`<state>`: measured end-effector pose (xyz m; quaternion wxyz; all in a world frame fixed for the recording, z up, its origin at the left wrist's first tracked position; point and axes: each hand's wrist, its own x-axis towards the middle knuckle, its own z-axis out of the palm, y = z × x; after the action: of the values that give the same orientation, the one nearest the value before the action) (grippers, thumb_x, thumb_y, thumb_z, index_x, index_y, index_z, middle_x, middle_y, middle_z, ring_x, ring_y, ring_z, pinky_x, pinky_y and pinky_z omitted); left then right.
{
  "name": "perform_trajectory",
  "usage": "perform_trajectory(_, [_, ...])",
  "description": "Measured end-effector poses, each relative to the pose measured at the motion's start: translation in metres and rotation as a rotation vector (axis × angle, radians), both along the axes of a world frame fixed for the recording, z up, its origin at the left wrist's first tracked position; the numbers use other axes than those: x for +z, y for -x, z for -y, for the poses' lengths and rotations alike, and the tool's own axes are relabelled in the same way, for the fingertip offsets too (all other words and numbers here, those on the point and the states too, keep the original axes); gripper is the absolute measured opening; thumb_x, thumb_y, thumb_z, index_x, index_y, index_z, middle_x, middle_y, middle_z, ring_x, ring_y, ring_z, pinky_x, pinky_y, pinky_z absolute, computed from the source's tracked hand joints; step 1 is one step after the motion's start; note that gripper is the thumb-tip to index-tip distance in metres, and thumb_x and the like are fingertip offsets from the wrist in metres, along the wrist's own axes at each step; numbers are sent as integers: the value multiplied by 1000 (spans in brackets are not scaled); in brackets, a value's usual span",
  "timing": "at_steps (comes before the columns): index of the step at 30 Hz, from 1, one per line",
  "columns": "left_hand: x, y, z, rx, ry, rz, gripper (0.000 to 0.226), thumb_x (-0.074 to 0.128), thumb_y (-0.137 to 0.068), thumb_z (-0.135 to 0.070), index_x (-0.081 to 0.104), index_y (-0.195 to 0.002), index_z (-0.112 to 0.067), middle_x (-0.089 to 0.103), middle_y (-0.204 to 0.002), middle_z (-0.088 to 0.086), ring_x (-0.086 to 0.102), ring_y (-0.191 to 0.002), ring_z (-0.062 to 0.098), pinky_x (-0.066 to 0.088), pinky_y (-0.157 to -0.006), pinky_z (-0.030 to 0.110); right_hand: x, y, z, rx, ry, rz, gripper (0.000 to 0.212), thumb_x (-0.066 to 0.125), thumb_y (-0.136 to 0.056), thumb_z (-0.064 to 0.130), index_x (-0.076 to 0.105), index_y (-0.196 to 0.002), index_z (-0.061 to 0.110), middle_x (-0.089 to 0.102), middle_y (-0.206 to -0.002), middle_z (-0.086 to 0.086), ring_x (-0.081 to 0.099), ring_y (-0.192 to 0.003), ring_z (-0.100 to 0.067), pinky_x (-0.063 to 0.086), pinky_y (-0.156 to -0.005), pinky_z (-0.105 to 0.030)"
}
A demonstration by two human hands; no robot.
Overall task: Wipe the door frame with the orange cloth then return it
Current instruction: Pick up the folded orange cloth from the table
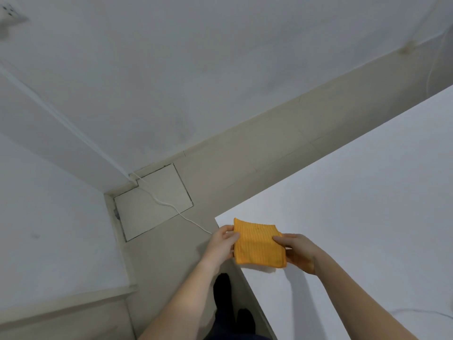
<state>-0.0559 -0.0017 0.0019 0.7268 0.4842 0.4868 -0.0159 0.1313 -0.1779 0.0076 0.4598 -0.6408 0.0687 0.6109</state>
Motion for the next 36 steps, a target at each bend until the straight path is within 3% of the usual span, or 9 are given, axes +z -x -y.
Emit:
perform_trajectory(5, [51,24,-10,39,-148,118,42,77,-100,-13,61,-135,-29,80,-116,12,78,-106,28,63,-99,50,57,21,-10,32,-172,246,38,74,-98,28,71,-109,-8,76,-99,-16,76,-92,-28,63,-83,-37])
perform_trajectory(9, [111,48,-19,6,-280,214,39,81,-96,-7,74,-128,-27,79,-116,14,79,-103,25,65,-90,36,113,39,-22,22,-303,493,45,76,-95,33,66,-92,-11,65,-84,-11,68,-86,-24,63,-80,-42])
perform_trajectory(15, [198,95,-26,-7,-477,219,37,94,-84,-16,81,-117,-25,83,-111,7,81,-99,17,62,-87,23,185,77,-46,39,-480,886,33,83,-88,34,70,-67,12,72,-122,17,65,-114,4,48,-92,-22])
perform_trajectory(19, [241,132,-31,-21,-585,165,48,102,-72,-25,81,-116,-27,82,-111,-3,80,-101,10,65,-92,29,226,106,-70,119,-662,947,33,81,-89,35,69,-71,9,77,-118,17,60,-128,3,44,-105,-27])
perform_trajectory(23, [275,175,-43,-29,-713,81,31,98,-78,-36,85,-101,-22,83,-94,-1,77,-86,8,61,-85,26,262,137,-102,174,-762,915,42,78,-89,40,69,-78,0,63,-69,2,57,-68,-8,45,-65,-30])
perform_trajectory(25, [284,198,-50,9,-770,50,22,93,-85,-39,85,-90,-19,81,-85,3,70,-77,8,53,-78,26,273,154,-122,258,-798,897,30,78,-92,35,73,-83,7,65,-71,-4,57,-69,-12,45,-64,-34])
perform_trajectory(28, [290,238,-63,81,-816,38,24,91,-86,-44,84,-86,-21,80,-104,-6,75,-95,10,57,-92,32,286,183,-154,409,-861,831,13,79,-94,24,75,-100,13,76,-94,-12,68,-83,-13,54,-75,-36])
perform_trajectory(32, [306,292,-69,137,-753,137,13,82,-97,-26,82,-99,-12,83,-103,-2,78,-94,16,59,-89,32,307,231,-194,587,-984,735,25,78,-94,10,70,-117,17,74,-103,-7,69,-94,-13,61,-81,-34])
perform_trajectory(36, [316,336,-62,247,-741,158,23,77,-100,-33,79,-116,-17,85,-99,7,81,-94,18,61,-83,32,323,284,-226,778,-1076,745,32,79,-94,11,67,-122,22,71,-103,-3,67,-92,-12,58,-79,-30])
